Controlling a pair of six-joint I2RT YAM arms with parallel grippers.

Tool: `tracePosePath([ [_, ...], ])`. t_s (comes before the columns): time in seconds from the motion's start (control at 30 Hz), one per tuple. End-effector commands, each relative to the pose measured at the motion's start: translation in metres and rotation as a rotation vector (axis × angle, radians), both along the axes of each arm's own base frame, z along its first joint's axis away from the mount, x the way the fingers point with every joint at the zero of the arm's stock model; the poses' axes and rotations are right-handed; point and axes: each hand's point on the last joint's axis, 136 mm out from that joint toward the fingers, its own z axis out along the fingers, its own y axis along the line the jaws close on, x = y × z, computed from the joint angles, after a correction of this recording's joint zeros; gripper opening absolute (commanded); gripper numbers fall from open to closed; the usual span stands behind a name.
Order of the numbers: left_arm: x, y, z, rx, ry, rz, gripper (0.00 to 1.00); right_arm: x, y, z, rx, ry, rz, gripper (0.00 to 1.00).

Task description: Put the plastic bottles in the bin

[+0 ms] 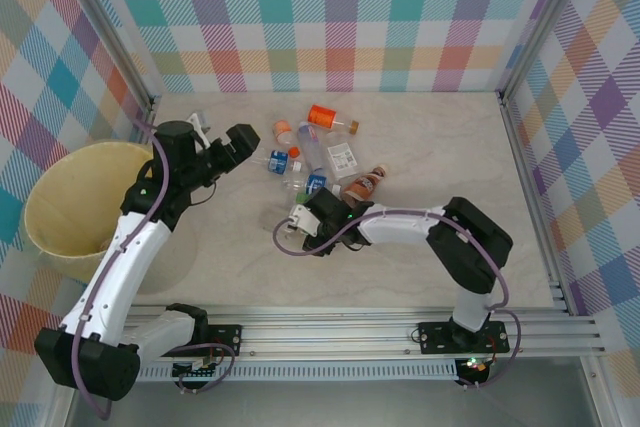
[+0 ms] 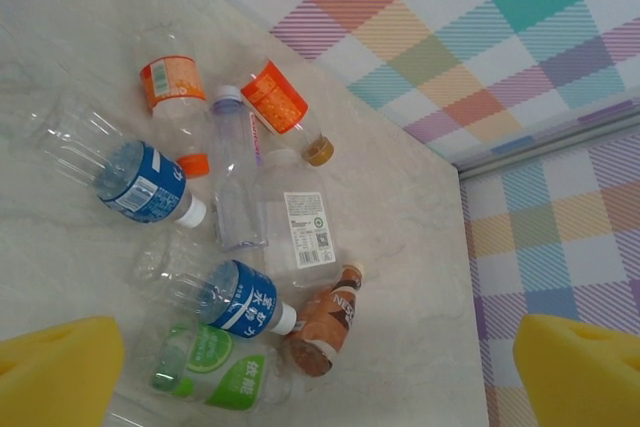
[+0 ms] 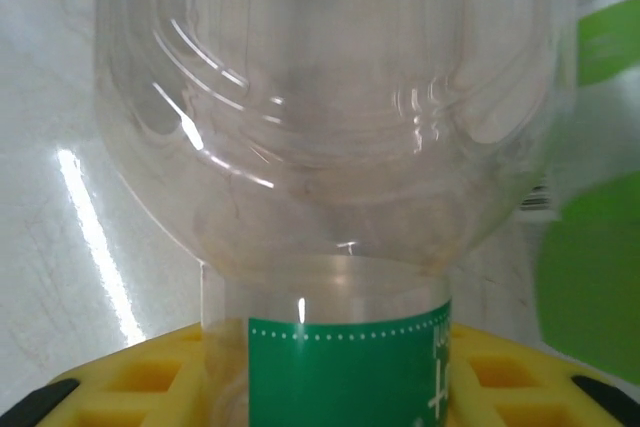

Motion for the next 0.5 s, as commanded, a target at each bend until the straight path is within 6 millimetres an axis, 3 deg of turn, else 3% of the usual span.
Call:
tracePosePath([
  [0.0,0.002,-0.013,0.01,0.016,-0.024,-0.03,1.0,0.013,0.01,0.045,0.168,-0.073,-0.086,0.29],
  [0.27,0.012,-0.049,0.016,-0.072,-0.037,-0.133,1.0,0.03,-0.031,0.093,0.414,-0.051,-0.307,0.23],
  [0.47,0.019,-0.077,-0.008,-0.004,0.024,-0.156,1.0,0.046,-0.063,0.113,0.472,-0.038,-0.483,0.23],
])
